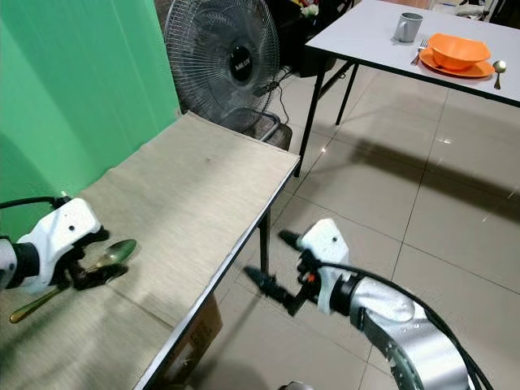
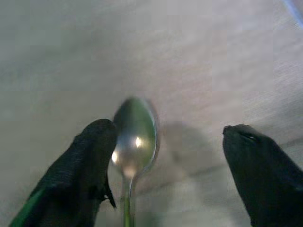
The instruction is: Setting the table
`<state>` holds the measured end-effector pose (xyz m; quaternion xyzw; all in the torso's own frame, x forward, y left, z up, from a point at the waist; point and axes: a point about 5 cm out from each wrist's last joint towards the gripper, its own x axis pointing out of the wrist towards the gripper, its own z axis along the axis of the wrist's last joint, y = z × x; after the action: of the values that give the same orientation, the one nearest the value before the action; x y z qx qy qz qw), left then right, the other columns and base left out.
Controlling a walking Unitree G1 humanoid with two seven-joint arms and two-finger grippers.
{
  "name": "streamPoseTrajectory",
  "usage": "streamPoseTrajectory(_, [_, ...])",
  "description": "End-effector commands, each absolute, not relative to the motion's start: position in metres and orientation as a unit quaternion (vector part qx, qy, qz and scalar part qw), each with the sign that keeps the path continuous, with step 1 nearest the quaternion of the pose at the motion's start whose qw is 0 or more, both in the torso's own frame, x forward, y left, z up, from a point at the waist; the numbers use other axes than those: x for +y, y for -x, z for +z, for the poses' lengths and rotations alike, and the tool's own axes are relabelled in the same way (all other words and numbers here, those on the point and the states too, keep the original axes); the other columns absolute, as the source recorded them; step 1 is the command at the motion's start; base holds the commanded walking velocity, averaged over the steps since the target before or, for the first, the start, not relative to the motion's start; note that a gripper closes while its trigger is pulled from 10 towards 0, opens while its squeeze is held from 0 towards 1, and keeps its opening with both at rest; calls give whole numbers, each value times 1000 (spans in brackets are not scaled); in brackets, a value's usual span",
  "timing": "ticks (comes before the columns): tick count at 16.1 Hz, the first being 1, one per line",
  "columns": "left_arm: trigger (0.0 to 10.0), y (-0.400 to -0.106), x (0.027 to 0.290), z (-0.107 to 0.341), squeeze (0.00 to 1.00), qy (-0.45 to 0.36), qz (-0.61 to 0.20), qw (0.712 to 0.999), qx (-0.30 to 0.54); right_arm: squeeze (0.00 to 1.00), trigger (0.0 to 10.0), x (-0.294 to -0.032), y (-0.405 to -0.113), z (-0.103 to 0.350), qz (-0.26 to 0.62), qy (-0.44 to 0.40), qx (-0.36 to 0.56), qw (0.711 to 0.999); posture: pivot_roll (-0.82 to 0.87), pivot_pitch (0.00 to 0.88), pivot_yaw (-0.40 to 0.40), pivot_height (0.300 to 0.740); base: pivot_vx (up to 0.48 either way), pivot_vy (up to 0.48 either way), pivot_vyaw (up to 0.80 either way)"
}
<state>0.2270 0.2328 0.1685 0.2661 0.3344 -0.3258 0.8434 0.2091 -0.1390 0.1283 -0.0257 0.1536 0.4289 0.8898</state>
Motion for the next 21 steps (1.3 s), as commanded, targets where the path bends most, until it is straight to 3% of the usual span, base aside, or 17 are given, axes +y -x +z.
streamPoseTrajectory(1, [10000, -224, 240, 164, 1000, -270, -318, 832, 365, 0, 10000, -136, -203, 131, 451, 27, 156, 878, 84, 1, 47, 740, 0, 0, 0])
streamPoseTrajectory(2, [10000, -222, 241, 164, 1000, -266, -319, 831, 371, 0, 10000, -136, -202, 130, 455, 29, 159, 875, 82, 1, 49, 740, 0, 0, 0])
streamPoseTrajectory(3, [10000, -219, 239, 164, 851, -251, -324, 829, 380, 0, 10000, -136, -199, 130, 465, 33, 162, 870, 82, 3, 52, 740, 0, 0, 0])
streamPoseTrajectory(6, [10000, -216, 251, 150, 0, -241, -285, 826, 423, 0, 10000, -136, -197, 132, 474, 36, 161, 865, 83, 6, 49, 740, 0, 0, 0])
streamPoseTrajectory(11, [10000, -231, 263, 138, 0, -191, -217, 859, 423, 0, 10000, -134, -195, 132, 483, 32, 162, 860, 81, 8, 46, 740, 0, 0, 0])
streamPoseTrajectory(14, [10000, -237, 263, 134, 0, -201, -216, 860, 416, 0, 10000, -134, -194, 132, 485, 31, 163, 859, 77, 8, 50, 740, 0, 0, 0])
streamPoseTrajectory(15, [8196, -239, 264, 130, 0, -209, -214, 858, 419, 0, 10000, -134, -194, 132, 485, 31, 163, 858, 78, 8, 49, 740, 0, 0, 0])
streamPoseTrajectory(16, [4118, -240, 264, 128, 0, -210, -214, 857, 420, 0, 10000, -134, -194, 132, 486, 31, 164, 858, 78, 10, 49, 740, 0, 0, 0])
streamPoseTrajectory(18, [118, -243, 264, 125, 0, -217, -219, 851, 425, 0, 10000, -133, -193, 132, 490, 30, 165, 856, 77, 10, 50, 740, 0, 0, 0])
streamPoseTrajectory(21, [0, -249, 263, 122, 0, -210, -222, 855, 419, 0, 10000, -132, -191, 133, 500, 22, 166, 850, 75, 10, 50, 740, 0, 0, 0])
